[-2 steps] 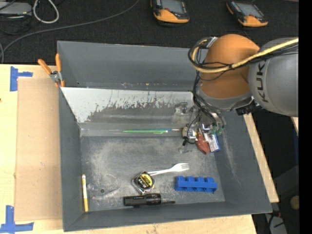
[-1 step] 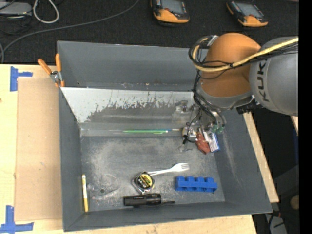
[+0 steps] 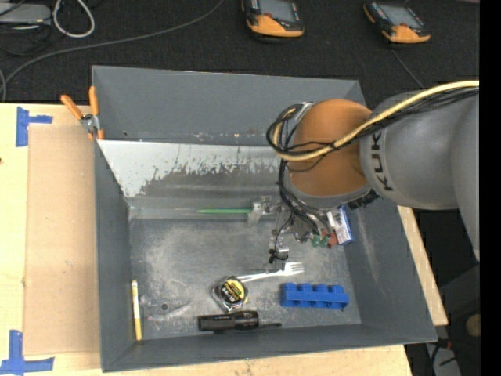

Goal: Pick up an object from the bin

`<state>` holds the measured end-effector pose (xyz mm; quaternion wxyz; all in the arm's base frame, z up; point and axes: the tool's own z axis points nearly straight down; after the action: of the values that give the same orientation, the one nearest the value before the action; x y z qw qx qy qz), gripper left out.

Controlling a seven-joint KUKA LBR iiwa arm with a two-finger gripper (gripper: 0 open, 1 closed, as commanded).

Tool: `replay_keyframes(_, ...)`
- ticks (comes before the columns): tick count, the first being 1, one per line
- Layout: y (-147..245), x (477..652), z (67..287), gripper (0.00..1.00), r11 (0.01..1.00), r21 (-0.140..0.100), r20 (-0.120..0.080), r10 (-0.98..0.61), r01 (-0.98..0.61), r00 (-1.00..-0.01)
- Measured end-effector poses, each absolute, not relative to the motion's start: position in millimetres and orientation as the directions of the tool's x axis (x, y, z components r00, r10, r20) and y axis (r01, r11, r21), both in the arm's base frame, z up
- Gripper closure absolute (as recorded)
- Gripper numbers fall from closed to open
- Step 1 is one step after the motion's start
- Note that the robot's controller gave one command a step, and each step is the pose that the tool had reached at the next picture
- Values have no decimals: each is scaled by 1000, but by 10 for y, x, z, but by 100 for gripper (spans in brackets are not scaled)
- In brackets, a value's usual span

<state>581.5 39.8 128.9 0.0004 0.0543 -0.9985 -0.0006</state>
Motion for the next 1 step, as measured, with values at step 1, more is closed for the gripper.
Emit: replay_keyframes(1,740,5440,1268,0,975,0,-4,-222,-222,-975)
